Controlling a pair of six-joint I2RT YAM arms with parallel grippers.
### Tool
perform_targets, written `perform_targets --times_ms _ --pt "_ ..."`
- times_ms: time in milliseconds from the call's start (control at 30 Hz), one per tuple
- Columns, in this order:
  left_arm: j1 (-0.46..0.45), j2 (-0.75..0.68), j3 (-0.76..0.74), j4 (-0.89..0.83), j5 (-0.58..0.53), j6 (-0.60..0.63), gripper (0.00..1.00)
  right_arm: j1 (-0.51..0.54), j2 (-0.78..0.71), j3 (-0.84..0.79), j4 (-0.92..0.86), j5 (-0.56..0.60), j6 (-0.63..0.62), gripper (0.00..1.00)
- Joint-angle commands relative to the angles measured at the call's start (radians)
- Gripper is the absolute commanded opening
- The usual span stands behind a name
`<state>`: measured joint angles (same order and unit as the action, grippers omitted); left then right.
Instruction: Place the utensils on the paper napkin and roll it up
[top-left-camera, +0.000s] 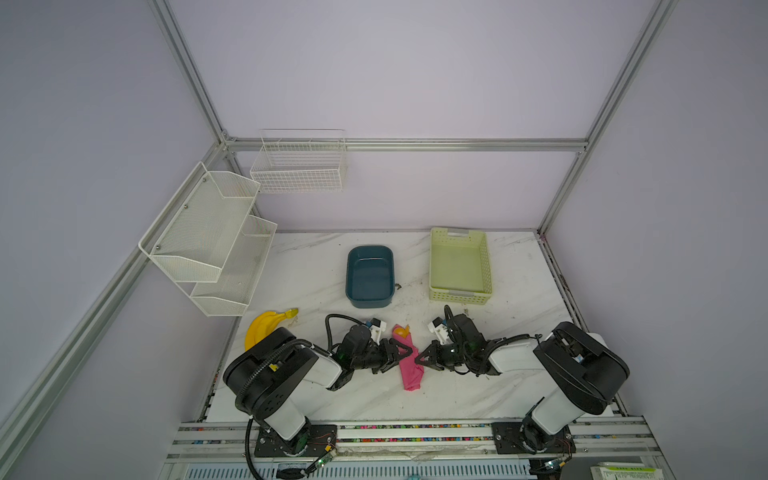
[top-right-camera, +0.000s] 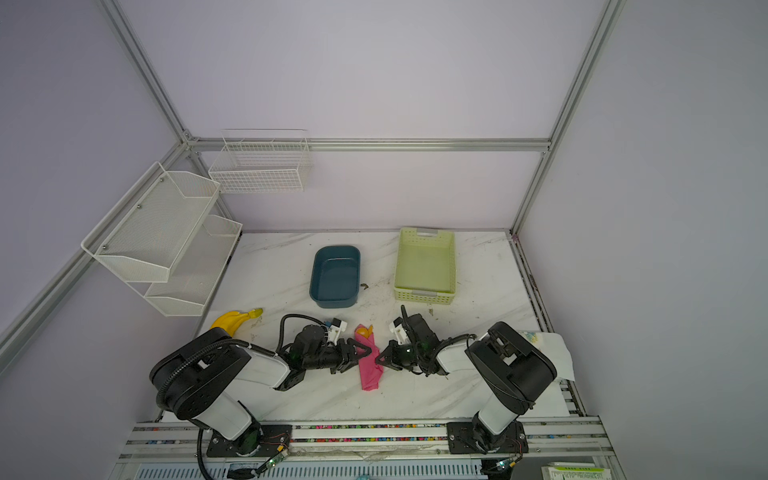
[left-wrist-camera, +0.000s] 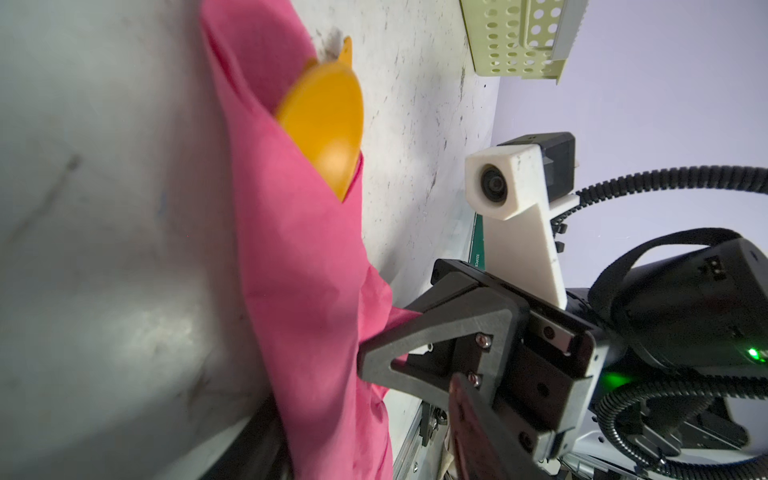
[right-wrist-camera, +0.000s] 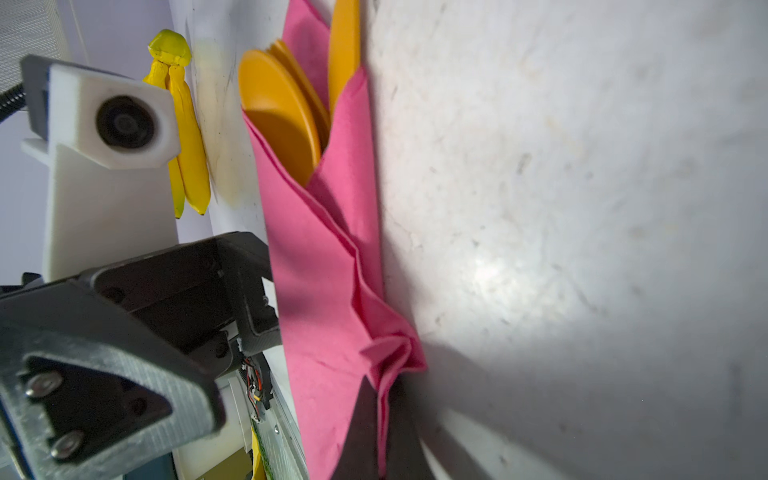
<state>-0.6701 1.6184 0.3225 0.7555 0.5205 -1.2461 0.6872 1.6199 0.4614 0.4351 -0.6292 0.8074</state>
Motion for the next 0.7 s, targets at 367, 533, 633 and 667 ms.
perform_targets --times_ms 367,533,633,667 --pt "-0.071 0.016 -0.066 -0.052 -0.006 -0.072 0.57 -0.003 0.063 -0.052 -0.111 0.095 0.018 0.00" --pt "-0.071 -0.012 -0.060 -0.076 -0.044 -0.050 0.58 -0.003 0.065 -0.054 -0.105 0.092 0.022 0.00" --pt "-0.063 -0.012 -0.009 -0.164 -0.072 0.007 0.58 -0.003 0.067 -0.056 -0.105 0.092 0.022 0.00" --pt "-0.059 -0.009 0.011 -0.188 -0.072 0.024 0.58 -0.003 0.067 -0.056 -0.105 0.092 0.022 0.00"
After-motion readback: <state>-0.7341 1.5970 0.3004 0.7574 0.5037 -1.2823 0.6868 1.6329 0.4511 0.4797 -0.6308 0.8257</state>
